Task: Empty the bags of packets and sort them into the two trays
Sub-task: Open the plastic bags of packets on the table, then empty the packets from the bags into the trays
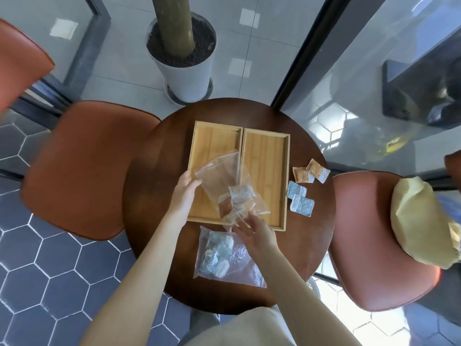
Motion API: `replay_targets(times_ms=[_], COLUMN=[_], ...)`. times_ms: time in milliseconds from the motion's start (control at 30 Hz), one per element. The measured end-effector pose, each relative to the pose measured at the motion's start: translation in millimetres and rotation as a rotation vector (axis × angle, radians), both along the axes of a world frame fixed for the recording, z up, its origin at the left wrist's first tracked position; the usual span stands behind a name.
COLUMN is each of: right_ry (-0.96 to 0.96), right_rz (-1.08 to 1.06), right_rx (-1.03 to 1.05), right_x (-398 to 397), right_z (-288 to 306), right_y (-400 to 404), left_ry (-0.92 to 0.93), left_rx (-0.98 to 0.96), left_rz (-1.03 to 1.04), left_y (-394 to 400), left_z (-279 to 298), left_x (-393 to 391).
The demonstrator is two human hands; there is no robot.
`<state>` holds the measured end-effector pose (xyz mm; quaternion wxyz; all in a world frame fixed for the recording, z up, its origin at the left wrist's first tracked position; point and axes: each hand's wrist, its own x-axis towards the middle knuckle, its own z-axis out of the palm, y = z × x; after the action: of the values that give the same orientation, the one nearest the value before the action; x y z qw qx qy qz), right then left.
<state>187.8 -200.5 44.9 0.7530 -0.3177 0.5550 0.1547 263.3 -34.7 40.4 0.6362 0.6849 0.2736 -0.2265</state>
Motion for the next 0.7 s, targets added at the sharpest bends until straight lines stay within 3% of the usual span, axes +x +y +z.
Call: replay_targets(times_ms=[133, 267, 467, 700], right_ry=[-0.067, -0.127, -0.191, -0.265], right_rz=[-0.010, 0.034, 0.003, 0.012], right_rx=[0.083, 0.103, 0.147, 0.232], right_x=[13, 25, 42, 50], right_z=[7, 14, 36, 71], right_y=[9, 18, 32, 42], left_ry=[-0.215, -0.172, -0.003, 0.046], left_rx=[0.579, 0.868, 0.894, 0.843], left_rz=[-0.322, -0.552, -0.724, -0.806], left_y=[8, 10, 5, 6], left_z=[-7, -20, -33, -32], left_x=[-29, -63, -94, -92])
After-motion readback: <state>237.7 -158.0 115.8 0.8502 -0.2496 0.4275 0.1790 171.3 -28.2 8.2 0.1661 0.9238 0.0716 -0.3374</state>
